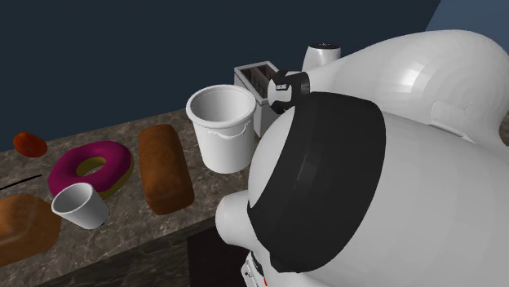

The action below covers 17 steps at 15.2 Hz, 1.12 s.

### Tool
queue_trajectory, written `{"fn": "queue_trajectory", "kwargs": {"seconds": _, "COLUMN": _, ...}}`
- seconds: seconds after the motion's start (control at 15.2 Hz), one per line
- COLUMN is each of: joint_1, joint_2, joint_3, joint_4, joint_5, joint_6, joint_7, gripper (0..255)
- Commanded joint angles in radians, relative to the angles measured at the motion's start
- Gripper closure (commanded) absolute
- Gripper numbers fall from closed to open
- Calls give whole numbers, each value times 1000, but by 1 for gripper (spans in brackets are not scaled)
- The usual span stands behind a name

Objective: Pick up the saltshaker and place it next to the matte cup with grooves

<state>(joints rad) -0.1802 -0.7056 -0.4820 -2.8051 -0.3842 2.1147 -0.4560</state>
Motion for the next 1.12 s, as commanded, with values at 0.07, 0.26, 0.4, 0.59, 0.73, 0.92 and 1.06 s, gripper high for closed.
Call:
{"fn": "queue_trajectory", "kwargs": {"seconds": 0.07, "joint_1": 0, "joint_2": 0, "joint_3": 0, "joint_4": 0, "joint_5": 0, "joint_6": 0, "joint_7": 0, "gripper": 255}}
{"fn": "queue_trajectory", "kwargs": {"seconds": 0.26, "joint_1": 1, "joint_2": -17, "joint_3": 10, "joint_4": 17, "joint_5": 8, "joint_6": -34, "joint_7": -1, "gripper": 255}}
{"fn": "queue_trajectory", "kwargs": {"seconds": 0.4, "joint_1": 3, "joint_2": -32, "joint_3": 20, "joint_4": 36, "joint_5": 16, "joint_6": -68, "joint_7": -3, "gripper": 255}}
{"fn": "queue_trajectory", "kwargs": {"seconds": 0.59, "joint_1": 5, "joint_2": -52, "joint_3": 34, "joint_4": 65, "joint_5": 28, "joint_6": -116, "joint_7": -5, "gripper": 255}}
{"fn": "queue_trajectory", "kwargs": {"seconds": 0.73, "joint_1": 7, "joint_2": -63, "joint_3": 43, "joint_4": 85, "joint_5": 35, "joint_6": -148, "joint_7": -6, "gripper": 255}}
{"fn": "queue_trajectory", "kwargs": {"seconds": 0.92, "joint_1": 10, "joint_2": -77, "joint_3": 56, "joint_4": 117, "joint_5": 47, "joint_6": -193, "joint_7": -8, "gripper": 255}}
{"fn": "queue_trajectory", "kwargs": {"seconds": 1.06, "joint_1": 13, "joint_2": -84, "joint_3": 64, "joint_4": 140, "joint_5": 54, "joint_6": -223, "joint_7": -10, "gripper": 255}}
